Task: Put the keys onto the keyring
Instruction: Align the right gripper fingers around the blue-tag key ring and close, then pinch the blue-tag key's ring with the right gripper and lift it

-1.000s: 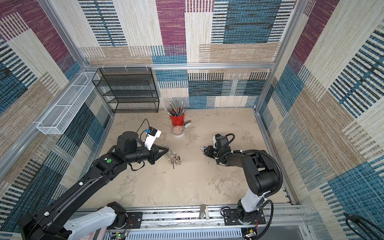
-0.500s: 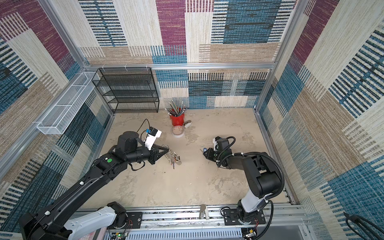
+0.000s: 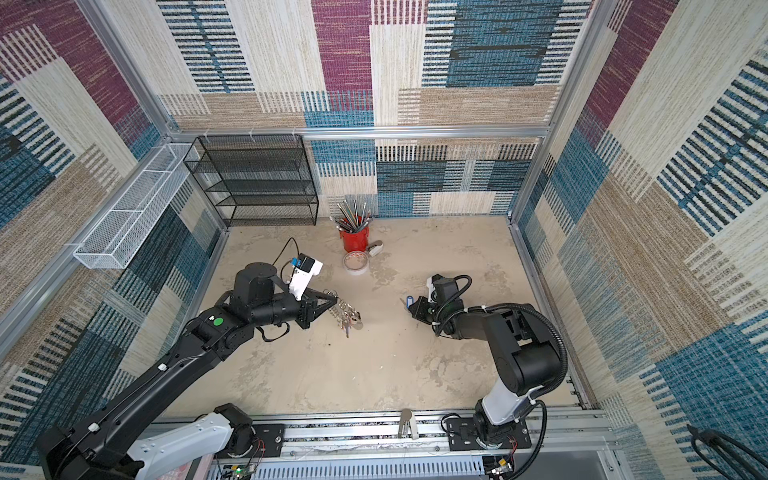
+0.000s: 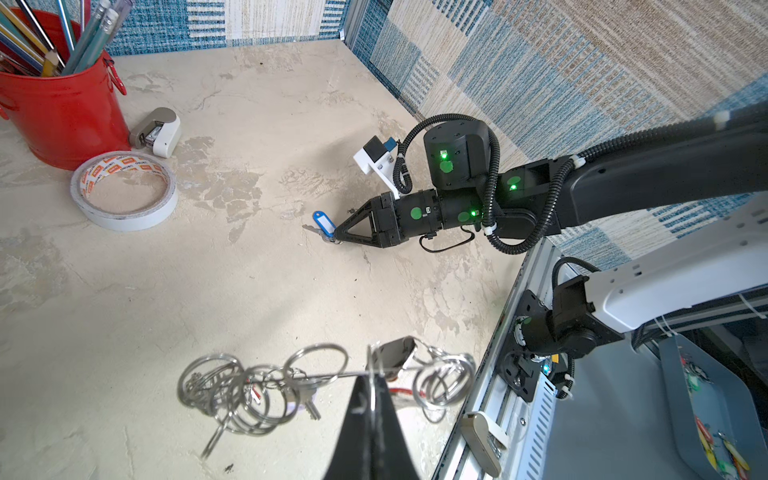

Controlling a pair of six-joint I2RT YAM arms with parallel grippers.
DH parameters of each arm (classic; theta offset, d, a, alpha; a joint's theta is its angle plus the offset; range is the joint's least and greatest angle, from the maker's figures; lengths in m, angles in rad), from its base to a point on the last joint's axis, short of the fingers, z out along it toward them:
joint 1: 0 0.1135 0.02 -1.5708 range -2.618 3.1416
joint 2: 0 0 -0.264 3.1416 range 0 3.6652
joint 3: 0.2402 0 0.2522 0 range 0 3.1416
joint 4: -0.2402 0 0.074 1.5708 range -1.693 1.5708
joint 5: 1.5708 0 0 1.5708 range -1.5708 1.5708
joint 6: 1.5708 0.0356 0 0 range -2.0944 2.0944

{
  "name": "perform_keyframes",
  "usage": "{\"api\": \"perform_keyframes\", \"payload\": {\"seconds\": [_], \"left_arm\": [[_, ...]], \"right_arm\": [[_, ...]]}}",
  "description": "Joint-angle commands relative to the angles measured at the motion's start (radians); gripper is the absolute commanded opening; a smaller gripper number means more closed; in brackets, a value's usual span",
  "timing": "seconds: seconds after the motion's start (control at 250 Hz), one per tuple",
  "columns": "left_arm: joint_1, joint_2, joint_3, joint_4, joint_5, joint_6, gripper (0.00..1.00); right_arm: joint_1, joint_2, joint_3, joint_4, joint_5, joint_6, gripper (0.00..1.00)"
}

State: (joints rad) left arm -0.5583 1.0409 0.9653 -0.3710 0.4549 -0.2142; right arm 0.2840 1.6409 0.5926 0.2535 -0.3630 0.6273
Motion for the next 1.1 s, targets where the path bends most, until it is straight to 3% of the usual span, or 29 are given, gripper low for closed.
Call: {"api": "perform_keyframes", "payload": {"seconds": [0.0,0.188,0.648,0.748,1.096], "left_arm": [[0.001,-0.004,0.013,0.051,0.022,-0.016,0.0],[0.001,-0.007,0.012,0.054,0.025,-0.017,0.0],[0.002,-0.01,0.011,0.056,0.025,-0.017,0.0],[0.001,-0.011,0.012,0.055,0.025,-0.017,0.0],[0.002,-0.013,0.012,0.053,0.021,-0.015,0.0]], "right_arm": [[0.001,-0.016,-0.006,-0.018,0.013,0.009,0.15],[0.001,-0.035,-0.006,-0.016,0.01,0.005,0.05],[0.001,-0.005,0.003,0.049,-0.008,0.026,0.0],[0.001,0.008,0.006,0.054,-0.012,0.029,0.07],[0.001,0.029,0.017,0.067,-0.028,0.032,0.16]]}}
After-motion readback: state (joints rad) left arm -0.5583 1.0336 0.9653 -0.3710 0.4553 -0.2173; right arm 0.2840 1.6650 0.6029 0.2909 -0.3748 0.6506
